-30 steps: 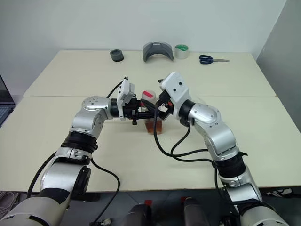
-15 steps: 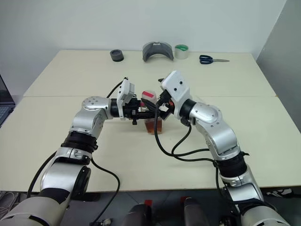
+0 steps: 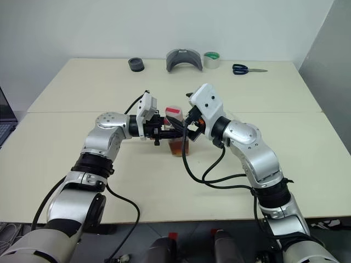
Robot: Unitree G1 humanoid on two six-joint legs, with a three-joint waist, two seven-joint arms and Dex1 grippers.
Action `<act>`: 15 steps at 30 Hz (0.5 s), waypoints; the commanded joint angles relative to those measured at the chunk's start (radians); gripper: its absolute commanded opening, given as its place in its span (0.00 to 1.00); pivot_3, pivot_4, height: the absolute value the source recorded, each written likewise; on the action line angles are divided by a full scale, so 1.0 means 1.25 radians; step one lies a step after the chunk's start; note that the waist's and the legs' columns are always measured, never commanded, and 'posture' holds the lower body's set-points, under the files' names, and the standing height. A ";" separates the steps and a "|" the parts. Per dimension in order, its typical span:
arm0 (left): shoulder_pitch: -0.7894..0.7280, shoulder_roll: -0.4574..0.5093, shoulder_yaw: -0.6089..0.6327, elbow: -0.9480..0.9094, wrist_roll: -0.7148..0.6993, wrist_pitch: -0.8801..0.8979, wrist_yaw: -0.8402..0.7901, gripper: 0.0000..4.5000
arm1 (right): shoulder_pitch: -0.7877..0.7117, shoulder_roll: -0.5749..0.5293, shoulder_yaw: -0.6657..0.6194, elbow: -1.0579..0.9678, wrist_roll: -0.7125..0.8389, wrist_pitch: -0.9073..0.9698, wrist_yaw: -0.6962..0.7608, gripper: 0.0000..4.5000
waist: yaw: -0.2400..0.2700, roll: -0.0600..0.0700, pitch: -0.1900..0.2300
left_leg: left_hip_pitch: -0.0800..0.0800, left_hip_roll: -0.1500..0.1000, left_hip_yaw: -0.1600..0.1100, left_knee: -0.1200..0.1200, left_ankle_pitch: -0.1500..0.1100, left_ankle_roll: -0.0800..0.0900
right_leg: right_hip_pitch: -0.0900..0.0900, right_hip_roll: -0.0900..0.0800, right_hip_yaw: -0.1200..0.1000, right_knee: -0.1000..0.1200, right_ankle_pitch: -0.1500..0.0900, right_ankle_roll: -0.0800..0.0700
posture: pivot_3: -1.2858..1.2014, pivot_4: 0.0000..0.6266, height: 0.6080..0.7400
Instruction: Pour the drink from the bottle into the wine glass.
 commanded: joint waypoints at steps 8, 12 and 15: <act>-0.022 0.012 0.015 -0.013 -0.005 -0.021 -0.010 0.38 | 0.000 -0.017 -0.039 -0.027 0.002 0.003 -0.008 1.00 | 0.000 0.000 0.000 | 0.000 0.000 0.000 0.000 0.000 0.000 | 0.000 0.000 0.000 0.000 0.000 0.000 | 0.52 0.24 1.00; -0.022 0.013 0.015 -0.012 -0.004 -0.023 -0.011 0.38 | 0.000 -0.019 -0.037 -0.026 0.004 0.002 -0.009 1.00 | 0.000 0.000 0.000 | 0.000 0.000 0.000 0.000 0.000 0.000 | 0.000 0.000 0.000 0.000 0.000 0.000 | 0.52 0.24 1.00; -0.022 0.013 0.015 -0.013 -0.003 -0.023 -0.011 0.38 | 0.001 -0.021 -0.037 -0.028 0.005 0.002 -0.010 1.00 | 0.000 0.000 0.000 | 0.000 0.000 0.000 0.000 0.000 0.000 | 0.000 0.000 0.000 0.000 0.000 0.000 | 0.52 0.24 1.00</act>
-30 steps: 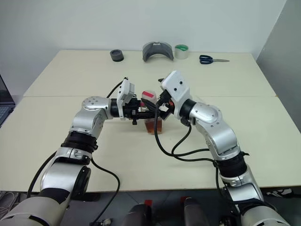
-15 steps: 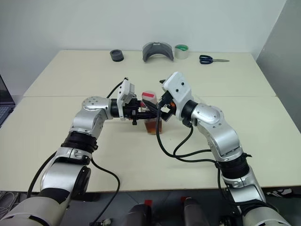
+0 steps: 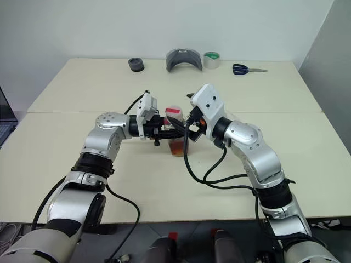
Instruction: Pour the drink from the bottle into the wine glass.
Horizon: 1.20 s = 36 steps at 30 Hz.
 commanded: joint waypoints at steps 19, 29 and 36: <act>-0.024 0.013 0.015 -0.015 -0.006 -0.019 -0.008 0.38 | 0.000 -0.016 -0.038 -0.025 -0.004 0.003 -0.009 1.00 | 0.000 0.000 0.000 | 0.000 0.000 0.000 0.000 0.000 0.000 | 0.000 0.000 0.000 0.000 0.000 0.000 | 0.52 0.24 1.00; -0.027 0.013 0.016 0.005 -0.003 -0.034 -0.012 0.38 | 0.000 -0.018 -0.039 -0.026 -0.003 0.002 -0.007 1.00 | 0.000 0.000 0.000 | 0.000 0.000 0.000 0.000 0.000 0.000 | 0.000 0.000 0.000 0.000 0.000 0.000 | 0.52 0.24 1.00; -0.033 0.013 0.015 0.022 0.000 -0.045 -0.015 0.38 | 0.003 -0.021 -0.038 -0.029 -0.002 0.002 -0.008 1.00 | 0.000 0.000 0.000 | 0.000 0.000 0.000 0.000 0.000 0.000 | 0.000 0.000 0.000 0.000 0.000 0.000 | 0.52 0.24 1.00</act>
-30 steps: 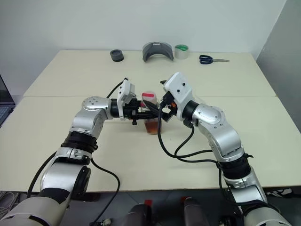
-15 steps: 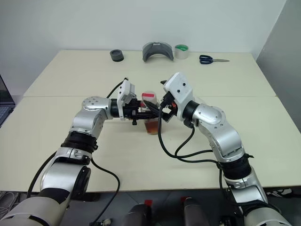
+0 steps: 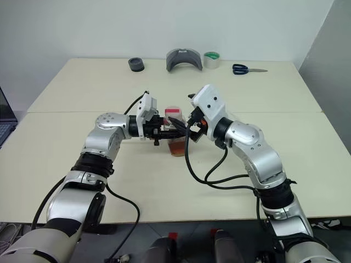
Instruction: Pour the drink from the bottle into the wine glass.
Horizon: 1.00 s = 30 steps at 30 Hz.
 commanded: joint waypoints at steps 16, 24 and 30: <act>-0.032 0.009 0.021 -0.003 -0.004 -0.038 -0.012 0.38 | 0.008 0.001 -0.025 -0.052 0.015 0.012 0.013 1.00 | 0.000 0.000 0.000 | 0.000 0.000 0.000 0.000 0.000 0.000 | 0.000 0.000 0.000 0.000 0.000 0.000 | 0.52 0.24 1.00; -0.032 0.005 0.027 0.006 -0.004 -0.051 0.004 0.38 | 0.027 -0.007 -0.032 -0.106 0.067 0.044 0.052 1.00 | 0.000 0.000 0.000 | 0.000 0.000 0.000 0.000 0.000 0.000 | 0.000 0.000 0.000 0.000 0.000 0.000 | 0.52 0.24 1.00; -0.023 0.000 0.037 0.006 -0.006 -0.065 0.037 0.38 | 0.039 -0.010 -0.019 -0.130 0.088 0.066 0.068 1.00 | 0.000 0.000 0.000 | 0.000 0.000 0.000 0.000 0.000 0.000 | 0.000 0.000 0.000 0.000 0.000 0.000 | 0.52 0.24 1.00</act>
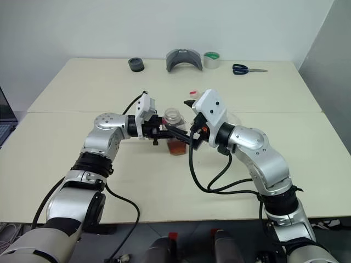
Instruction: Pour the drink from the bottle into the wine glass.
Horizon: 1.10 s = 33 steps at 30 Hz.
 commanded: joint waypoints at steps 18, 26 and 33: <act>0.084 0.040 0.131 -0.107 -0.022 0.007 0.228 0.38 | 0.047 0.055 0.054 -0.061 0.010 0.014 -0.024 1.00 | 0.000 0.000 0.000 | 0.000 0.000 -0.001 0.000 0.000 0.000 | 0.000 0.000 0.000 0.000 0.000 0.000 | 0.52 0.24 1.00; 0.150 0.081 0.186 -0.143 0.018 0.010 0.438 0.38 | 0.028 0.124 0.082 0.026 -0.039 -0.037 -0.056 1.00 | 0.000 0.000 0.000 | 0.000 0.000 -0.001 0.000 0.000 0.000 | 0.000 0.000 0.000 0.000 0.000 0.000 | 0.52 0.24 1.00; 0.172 0.115 0.239 -0.106 0.042 0.014 0.613 0.38 | -0.002 0.165 0.127 0.081 -0.075 -0.062 -0.048 1.00 | 0.001 0.000 0.000 | 0.001 0.000 -0.001 0.000 0.000 0.000 | 0.000 0.000 0.000 0.000 0.000 0.000 | 0.52 0.24 1.00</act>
